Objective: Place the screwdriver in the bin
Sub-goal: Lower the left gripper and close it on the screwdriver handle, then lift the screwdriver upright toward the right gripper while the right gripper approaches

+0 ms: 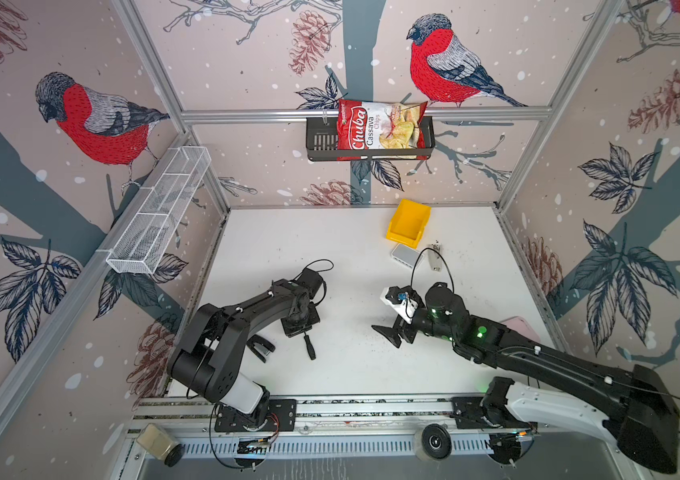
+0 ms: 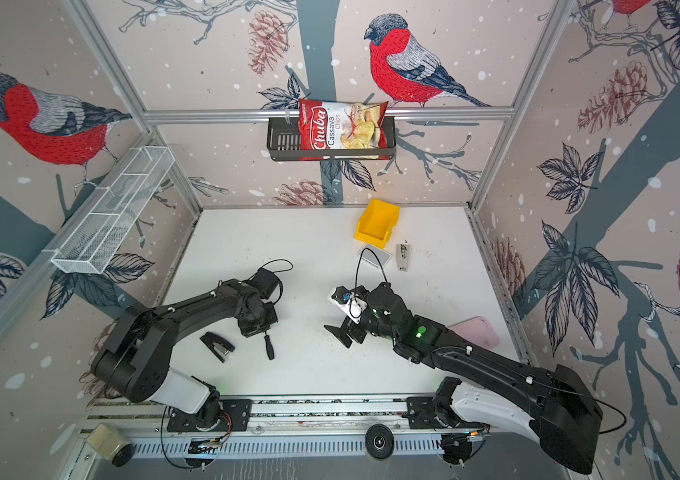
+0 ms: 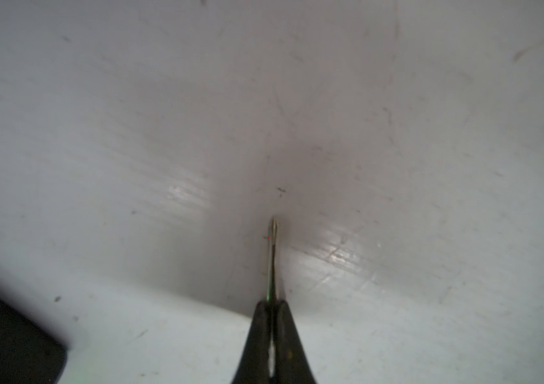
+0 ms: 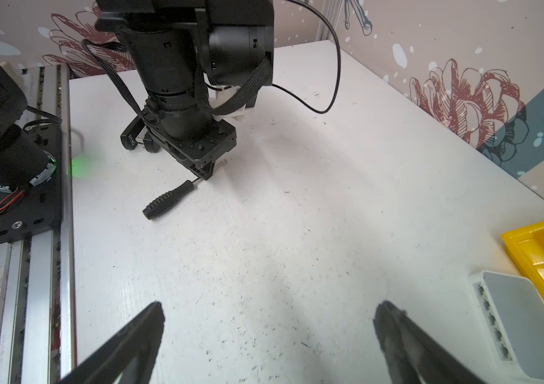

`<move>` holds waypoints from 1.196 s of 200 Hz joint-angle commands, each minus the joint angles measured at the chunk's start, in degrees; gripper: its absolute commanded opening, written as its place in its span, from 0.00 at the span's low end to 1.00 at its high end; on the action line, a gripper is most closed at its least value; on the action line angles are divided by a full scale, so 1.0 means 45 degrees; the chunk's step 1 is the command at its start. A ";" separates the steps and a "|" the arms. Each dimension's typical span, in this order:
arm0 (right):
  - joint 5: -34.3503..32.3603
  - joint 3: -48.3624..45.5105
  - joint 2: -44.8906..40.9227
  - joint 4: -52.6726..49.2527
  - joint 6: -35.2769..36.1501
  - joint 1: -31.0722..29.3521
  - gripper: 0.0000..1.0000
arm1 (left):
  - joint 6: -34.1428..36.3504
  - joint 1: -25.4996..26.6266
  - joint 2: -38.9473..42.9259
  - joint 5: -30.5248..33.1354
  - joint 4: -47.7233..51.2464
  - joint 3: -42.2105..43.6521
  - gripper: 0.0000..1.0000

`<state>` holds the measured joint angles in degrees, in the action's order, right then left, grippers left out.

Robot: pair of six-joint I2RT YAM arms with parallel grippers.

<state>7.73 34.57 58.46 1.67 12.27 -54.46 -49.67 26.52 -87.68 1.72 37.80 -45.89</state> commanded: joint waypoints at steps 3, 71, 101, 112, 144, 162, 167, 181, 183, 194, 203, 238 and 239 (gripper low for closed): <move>-0.0320 0.0199 0.0057 0.0075 0.0261 -0.0008 0.99 | -0.0017 0.0013 0.0151 0.0336 0.0203 -0.0049 0.00; -0.0143 0.0473 0.0256 0.0089 0.0052 0.0047 0.99 | 0.0412 0.0018 0.0814 0.0628 0.0393 -0.0809 0.00; 0.0182 0.1106 0.0649 -0.0314 -0.0907 0.0108 0.99 | 0.0779 0.0019 0.1320 0.0799 0.0197 -0.1719 0.00; -0.0001 0.1403 0.0823 -0.0389 -0.1603 0.0100 0.99 | 0.0969 0.0020 0.1514 0.0810 -0.0196 -0.1998 0.00; 0.0271 0.2106 0.1295 -0.0375 -0.2395 0.0217 0.99 | 0.1133 0.0020 0.1951 0.0850 -0.1648 -0.2439 0.00; 0.0163 0.2355 0.1469 -0.0173 -0.3136 0.0280 0.99 | 0.1043 0.0023 0.2266 0.0537 -0.2822 -0.2429 0.00; 0.0046 0.2454 0.1516 -0.0125 -0.3503 0.0328 0.99 | 0.1016 0.0008 0.2375 0.0440 -0.3264 -0.2439 0.00; 0.0012 0.2738 0.1671 -0.0146 -0.4309 0.0526 0.99 | 0.0954 0.0021 0.2664 0.0235 -0.4531 -0.2429 0.00; 0.0019 0.2794 0.1705 -0.0154 -0.4431 0.0545 0.99 | 0.0929 0.0023 0.2696 0.0202 -0.4694 -0.2422 0.00; 0.0082 0.3017 0.1784 -0.0243 -0.5130 0.0734 0.98 | 0.0725 0.0014 0.2855 0.0046 -0.5511 -0.2339 0.00; 0.0270 0.3137 0.1805 -0.0311 -0.5635 0.0931 0.99 | 0.0478 0.0022 0.2978 -0.0143 -0.6210 -0.2269 0.00; 0.1745 0.3469 0.1867 -0.0438 -0.7464 0.2353 0.99 | -0.0667 0.0037 0.3190 -0.1180 -0.8775 -0.2041 0.00; 0.1811 0.3489 0.1880 -0.0444 -0.7508 0.2393 0.99 | -0.0684 0.0040 0.3202 -0.1201 -0.8802 -0.2035 0.00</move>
<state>10.07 48.82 66.48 -0.58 -13.39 -47.31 -48.60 26.52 -74.02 0.62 10.44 -55.70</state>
